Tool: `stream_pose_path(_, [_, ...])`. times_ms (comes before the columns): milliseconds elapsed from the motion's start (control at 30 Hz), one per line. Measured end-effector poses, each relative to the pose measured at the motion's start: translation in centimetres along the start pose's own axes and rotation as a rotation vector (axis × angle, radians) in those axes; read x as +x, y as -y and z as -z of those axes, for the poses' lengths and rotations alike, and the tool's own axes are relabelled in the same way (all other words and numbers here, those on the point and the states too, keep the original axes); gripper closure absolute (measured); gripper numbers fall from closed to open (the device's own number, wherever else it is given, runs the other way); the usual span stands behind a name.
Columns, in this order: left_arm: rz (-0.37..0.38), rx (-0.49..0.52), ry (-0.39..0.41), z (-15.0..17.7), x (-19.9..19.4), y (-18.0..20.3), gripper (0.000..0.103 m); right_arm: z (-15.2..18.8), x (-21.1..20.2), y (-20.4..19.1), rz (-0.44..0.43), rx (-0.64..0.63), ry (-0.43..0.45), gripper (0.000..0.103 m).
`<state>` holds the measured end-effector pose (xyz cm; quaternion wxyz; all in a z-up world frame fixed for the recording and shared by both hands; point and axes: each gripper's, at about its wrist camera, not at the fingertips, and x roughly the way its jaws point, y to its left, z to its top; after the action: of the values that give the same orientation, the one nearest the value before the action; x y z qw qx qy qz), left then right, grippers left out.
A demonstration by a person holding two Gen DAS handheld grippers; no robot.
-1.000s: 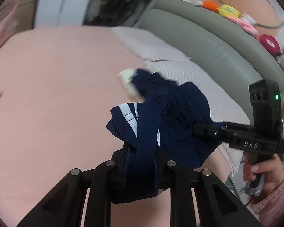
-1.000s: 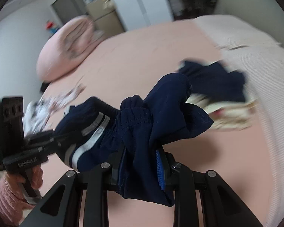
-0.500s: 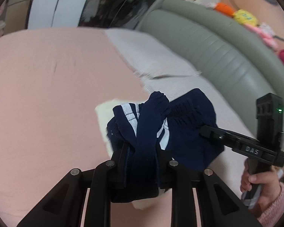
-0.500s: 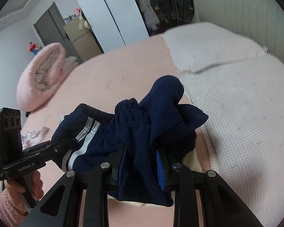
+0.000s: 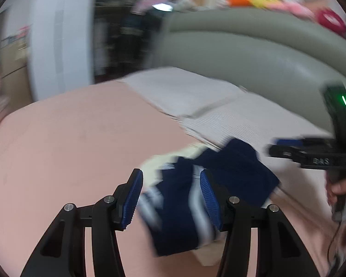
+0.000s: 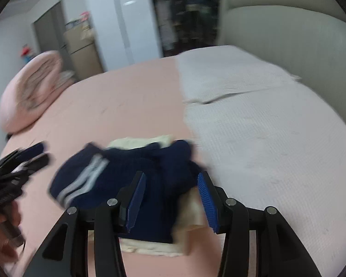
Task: Fold clothes
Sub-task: 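Carry the folded pants with both grippers onto the cream cloth pile and release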
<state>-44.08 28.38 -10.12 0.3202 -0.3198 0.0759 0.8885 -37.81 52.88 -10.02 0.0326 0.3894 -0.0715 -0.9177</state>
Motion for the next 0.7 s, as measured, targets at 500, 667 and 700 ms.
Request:
stream_pose_path(500, [0.033, -0.039, -0.150, 2.9, 3.4, -0.9, 0.053, 2.2, 7.2, -3.5, -0.047, -0.023, -0.135, 0.056])
stream_pose_path(667, [0.018, -0.097, -0.085, 2.1, -2.3, -2.6, 0.036, 0.7, 4.0, -5.1, -0.004, -0.026, -0.112, 0.051])
stream_pose_path(700, [0.013, -0.108, -0.072, 1.8, -3.5, -3.1, 0.034, 0.3, 3.0, -5.9, 0.001, -0.035, -0.099, 0.043])
